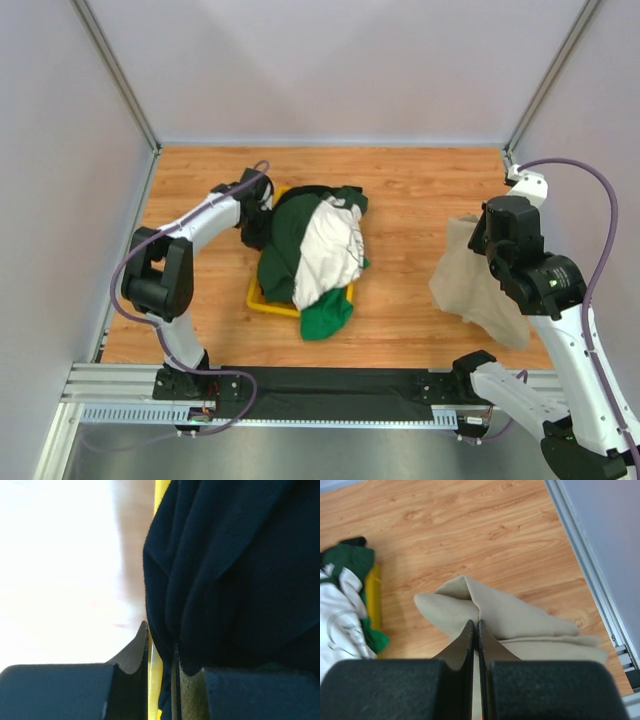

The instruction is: Fold and stack the t-shirts

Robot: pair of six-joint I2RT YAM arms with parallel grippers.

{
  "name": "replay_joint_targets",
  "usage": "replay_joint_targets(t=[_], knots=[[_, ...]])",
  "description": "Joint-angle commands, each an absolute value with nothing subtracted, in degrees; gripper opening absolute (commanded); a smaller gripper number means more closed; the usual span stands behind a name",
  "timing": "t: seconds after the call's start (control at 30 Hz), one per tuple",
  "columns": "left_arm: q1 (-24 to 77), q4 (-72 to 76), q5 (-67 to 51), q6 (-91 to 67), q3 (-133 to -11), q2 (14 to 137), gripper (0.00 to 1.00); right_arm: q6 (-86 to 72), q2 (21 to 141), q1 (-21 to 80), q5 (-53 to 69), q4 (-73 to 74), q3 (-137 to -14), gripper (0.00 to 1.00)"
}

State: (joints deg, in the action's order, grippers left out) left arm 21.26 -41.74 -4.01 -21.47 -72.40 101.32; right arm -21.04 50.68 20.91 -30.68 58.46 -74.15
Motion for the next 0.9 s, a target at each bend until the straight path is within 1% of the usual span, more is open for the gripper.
replay_joint_targets(t=[0.0,0.07,0.1,0.13,0.17,0.2,0.23,0.27,0.3,0.33,0.4,0.43,0.6,0.63,0.73,0.8,0.87], knots=[[10.8,-46.3,14.0,-15.2,-84.8,105.6,0.02,-22.8,48.9,20.7,-27.4,53.5,-72.3,0.00],[6.6,-49.0,19.8,-10.6,-90.8,111.3,0.02,-23.2,48.6,20.7,-25.8,52.7,-71.3,0.00],[5.2,-49.9,21.8,-9.1,-97.2,113.5,0.02,-23.6,48.6,20.7,-24.3,52.5,-70.8,0.00],[1.9,-52.4,26.1,-7.4,-100.7,118.4,0.02,-23.8,48.6,20.7,-23.6,52.4,-70.2,0.00],[0.4,-54.0,27.5,-7.6,-104.5,121.0,0.02,-23.9,48.5,20.7,-22.6,52.2,-70.1,0.00],[-2.3,-55.4,30.0,-8.0,-112.0,123.5,0.02,-24.1,48.4,20.7,-21.2,52.4,-70.0,0.00],[-6.0,-55.6,31.5,-8.0,-115.5,128.7,0.02,-24.2,48.3,20.7,-20.8,52.5,-70.0,0.00],[-7.3,-55.7,33.1,-7.5,-123.7,131.5,0.06,-24.3,47.9,20.7,-20.2,52.5,-70.0,0.00],[-8.4,-56.5,35.0,-6.9,-129.3,134.7,0.09,-24.2,47.7,20.7,-18.8,52.6,-70.0,0.00],[-10.4,-63.3,38.5,-9.9,-136.0,140.9,0.18,-24.1,47.5,20.7,-18.4,52.9,-70.0,0.00],[-11.8,-67.2,38.8,-13.5,-144.6,142.8,0.80,-23.6,46.9,20.7,-17.6,53.3,-70.0,0.00],[-11.8,-66.0,38.8,-14.6,-143.8,140.6,0.99,-23.4,46.9,20.7,-17.9,53.4,-69.8,0.00],[-10.0,-57.2,40.8,-16.4,-127.2,126.0,1.00,-23.4,49.1,20.7,-17.1,51.6,-68.9,0.00],[-9.2,-57.0,41.7,-17.1,-126.4,121.8,1.00,-23.4,49.9,20.7,-16.5,51.4,-69.0,0.00],[-7.0,-56.8,45.3,-17.5,-124.1,114.1,1.00,-23.6,50.4,20.7,-16.0,51.2,-68.6,0.00],[-5.1,-56.4,43.9,-18.3,-122.4,109.1,1.00,-23.6,50.3,20.7,-16.3,50.7,-67.9,0.00],[-3.0,-55.1,42.0,-18.0,-119.6,106.3,0.96,-23.3,50.4,20.7,-16.8,50.7,-67.9,0.00]])
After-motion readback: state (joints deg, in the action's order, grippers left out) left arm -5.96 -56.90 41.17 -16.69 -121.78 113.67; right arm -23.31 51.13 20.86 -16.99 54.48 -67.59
